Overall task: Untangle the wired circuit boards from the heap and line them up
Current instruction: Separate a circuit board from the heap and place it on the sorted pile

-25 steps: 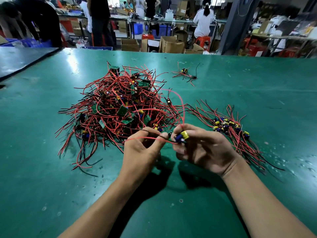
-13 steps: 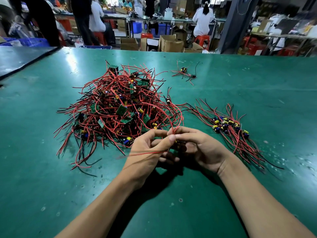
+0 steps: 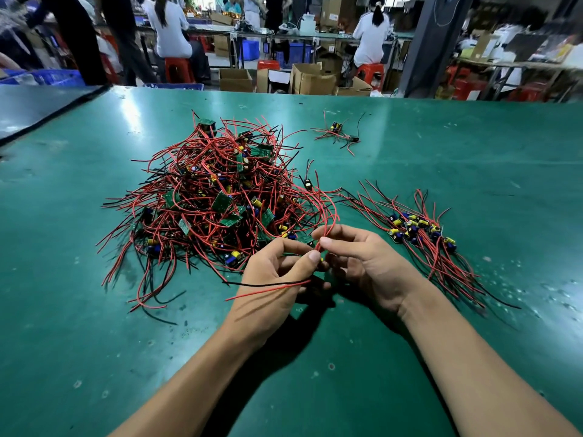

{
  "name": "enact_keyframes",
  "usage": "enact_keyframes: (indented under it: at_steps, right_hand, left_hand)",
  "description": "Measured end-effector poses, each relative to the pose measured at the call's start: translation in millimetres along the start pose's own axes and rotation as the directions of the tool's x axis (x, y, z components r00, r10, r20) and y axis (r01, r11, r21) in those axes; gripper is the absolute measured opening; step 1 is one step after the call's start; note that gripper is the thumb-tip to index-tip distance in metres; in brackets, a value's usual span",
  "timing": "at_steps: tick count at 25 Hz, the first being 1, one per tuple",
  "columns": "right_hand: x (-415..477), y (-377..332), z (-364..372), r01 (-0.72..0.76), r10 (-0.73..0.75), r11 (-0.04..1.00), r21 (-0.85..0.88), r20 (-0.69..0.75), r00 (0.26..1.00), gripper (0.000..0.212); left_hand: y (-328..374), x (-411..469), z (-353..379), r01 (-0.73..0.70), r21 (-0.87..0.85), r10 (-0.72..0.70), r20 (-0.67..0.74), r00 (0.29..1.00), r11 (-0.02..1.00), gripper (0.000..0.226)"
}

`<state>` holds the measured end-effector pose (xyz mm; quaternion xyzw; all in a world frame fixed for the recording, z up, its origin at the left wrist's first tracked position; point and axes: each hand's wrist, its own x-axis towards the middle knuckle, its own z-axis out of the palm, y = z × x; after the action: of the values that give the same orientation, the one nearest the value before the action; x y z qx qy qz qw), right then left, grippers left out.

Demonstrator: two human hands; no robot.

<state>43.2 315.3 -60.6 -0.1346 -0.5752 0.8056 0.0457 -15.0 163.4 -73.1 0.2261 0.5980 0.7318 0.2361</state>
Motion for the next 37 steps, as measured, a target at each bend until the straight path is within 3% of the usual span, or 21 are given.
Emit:
enact_keyframes:
  at_steps: [4, 10, 15, 21, 23, 26, 29, 33, 37]
  right_hand:
    - [0.8, -0.9, -1.9, 0.033, -0.032, 0.997, -0.064, 0.017, 0.999, 0.018]
    - [-2.5, 0.0, -5.1, -0.006, 0.009, 1.000, -0.026, 0.120, 0.993, 0.020]
    - [-1.0, 2.3, -4.6, -0.003, 0.011, 0.995, -0.100, 0.086, 0.996, 0.028]
    - [1.0, -1.1, 0.5, 0.068, -0.067, 0.997, -0.030, 0.039, 0.997, 0.016]
    - [0.7, -0.7, 3.5, 0.048, -0.047, 0.998, -0.029, 0.028, 0.998, 0.014]
    - [-1.6, -2.3, 4.1, -0.008, 0.008, 1.000, -0.003, 0.019, 1.000, 0.019]
    - [-3.7, -3.2, 2.1, -0.050, 0.049, 0.997, 0.050, 0.016, 0.999, 0.022]
    - [-2.3, 1.8, 2.6, 0.027, -0.027, 1.000, 0.006, 0.089, 0.996, 0.013]
    - [-3.0, 4.5, 0.0, 0.027, -0.033, 0.999, 0.034, 0.169, 0.985, 0.017]
  left_hand:
    - [-4.7, 1.5, 0.9, -0.059, 0.113, 0.067, -0.067, 0.995, 0.992, 0.008]
    - [-8.4, 4.4, 0.7, -0.030, 0.158, 0.023, 0.041, 0.999, 0.987, 0.010]
    - [-2.9, 3.5, 1.0, 0.010, 0.144, -0.013, 0.023, 1.000, 0.990, 0.015]
    - [0.0, -0.7, 2.3, -0.033, 0.128, 0.034, -0.006, 0.999, 0.991, 0.020]
    - [-1.3, -2.3, 2.5, -0.094, 0.211, 0.105, -0.041, 0.994, 0.973, 0.022]
    - [-2.5, -8.0, 3.5, -0.228, 0.441, 0.260, -0.013, 0.966, 0.868, 0.017]
    - [-4.0, -9.7, 4.1, -0.275, 0.518, 0.302, 0.034, 0.953, 0.810, 0.010]
    - [-5.2, -7.0, 3.7, -0.288, 0.486, 0.315, 0.028, 0.949, 0.825, 0.017]
    - [-0.3, -5.4, 0.1, -0.149, 0.238, 0.138, 0.064, 0.988, 0.960, 0.022]
